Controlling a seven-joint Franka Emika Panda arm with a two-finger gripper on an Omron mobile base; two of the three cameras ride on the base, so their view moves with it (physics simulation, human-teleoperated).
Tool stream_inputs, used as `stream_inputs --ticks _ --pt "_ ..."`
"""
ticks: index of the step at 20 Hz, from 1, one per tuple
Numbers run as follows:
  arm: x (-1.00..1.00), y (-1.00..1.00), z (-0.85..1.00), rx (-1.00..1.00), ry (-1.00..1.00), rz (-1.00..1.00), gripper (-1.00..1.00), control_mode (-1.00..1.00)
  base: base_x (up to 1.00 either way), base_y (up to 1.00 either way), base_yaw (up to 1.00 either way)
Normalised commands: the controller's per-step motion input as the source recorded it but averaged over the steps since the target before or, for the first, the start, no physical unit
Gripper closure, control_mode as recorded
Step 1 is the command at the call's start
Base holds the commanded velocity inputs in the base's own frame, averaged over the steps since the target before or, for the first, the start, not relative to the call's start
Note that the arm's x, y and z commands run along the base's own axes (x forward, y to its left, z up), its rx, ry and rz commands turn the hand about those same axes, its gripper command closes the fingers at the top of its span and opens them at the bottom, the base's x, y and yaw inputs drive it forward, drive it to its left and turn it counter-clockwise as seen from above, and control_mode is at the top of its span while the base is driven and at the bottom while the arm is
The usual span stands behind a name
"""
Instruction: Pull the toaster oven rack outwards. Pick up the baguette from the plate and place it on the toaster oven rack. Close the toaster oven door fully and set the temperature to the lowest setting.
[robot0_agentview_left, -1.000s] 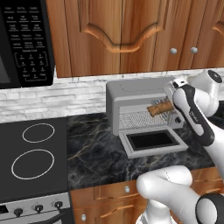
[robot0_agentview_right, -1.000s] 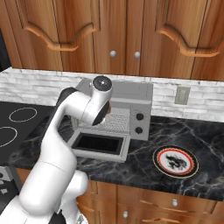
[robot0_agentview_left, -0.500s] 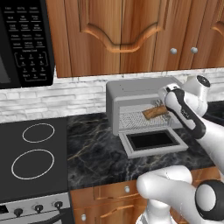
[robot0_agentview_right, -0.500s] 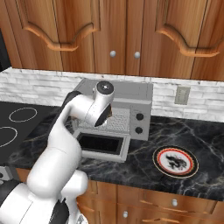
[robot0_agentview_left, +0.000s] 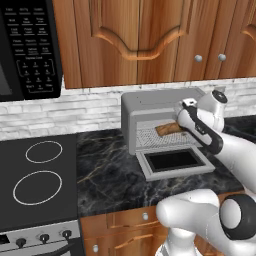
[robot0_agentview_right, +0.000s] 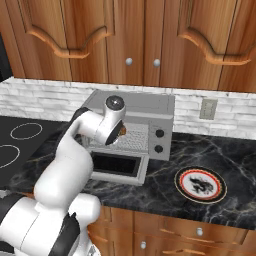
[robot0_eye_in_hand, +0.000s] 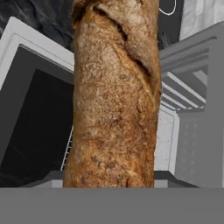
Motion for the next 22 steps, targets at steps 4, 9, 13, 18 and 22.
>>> stream_inputs --ticks 4,9,13,18,22 --pt "0.39 0.00 -0.26 0.00 0.00 0.00 1.00 -1.00 0.00 0.00 0.00" --pt "0.37 0.00 -0.18 0.00 0.00 0.00 1.00 -1.00 0.00 0.00 0.00" --pt "0.37 0.00 -0.12 0.00 0.02 0.00 1.00 -1.00 0.00 0.00 0.00" --pt "0.20 0.00 -0.19 0.00 0.02 0.00 1.00 -1.00 0.00 0.00 0.00" --pt "0.19 0.00 -0.30 0.00 0.00 0.00 1.00 -1.00 0.00 0.00 0.00"
